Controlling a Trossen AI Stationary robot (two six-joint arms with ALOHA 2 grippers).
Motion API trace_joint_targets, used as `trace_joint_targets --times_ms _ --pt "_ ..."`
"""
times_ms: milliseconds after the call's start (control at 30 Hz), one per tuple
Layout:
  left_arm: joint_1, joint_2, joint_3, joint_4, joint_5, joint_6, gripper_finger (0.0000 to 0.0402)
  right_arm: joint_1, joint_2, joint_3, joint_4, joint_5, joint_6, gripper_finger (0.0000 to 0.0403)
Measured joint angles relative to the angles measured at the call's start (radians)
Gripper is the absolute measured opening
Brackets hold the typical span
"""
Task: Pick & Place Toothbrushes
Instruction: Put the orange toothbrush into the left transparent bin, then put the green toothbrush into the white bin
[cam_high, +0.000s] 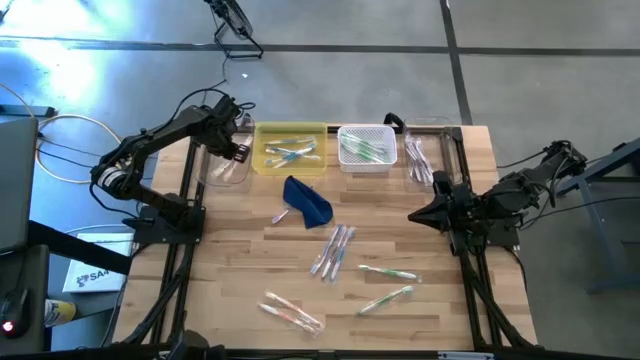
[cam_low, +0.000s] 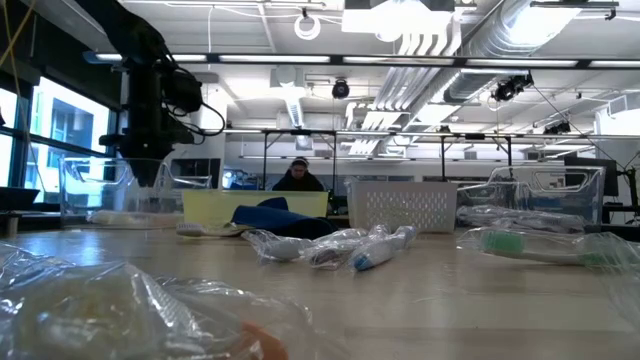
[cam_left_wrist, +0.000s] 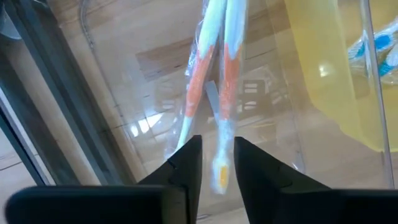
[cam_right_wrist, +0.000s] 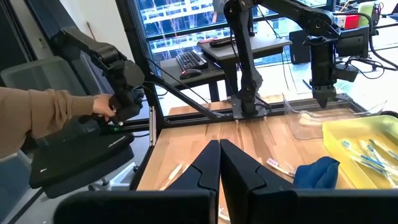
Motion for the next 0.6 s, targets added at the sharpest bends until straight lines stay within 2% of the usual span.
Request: trace_joint_targets --times_ms 600 --pt "0.000 0.000 0.000 0.077 0.000 0.000 0.0099 0.000 0.000 0.000 0.001 -0.004 0.000 0.0003"
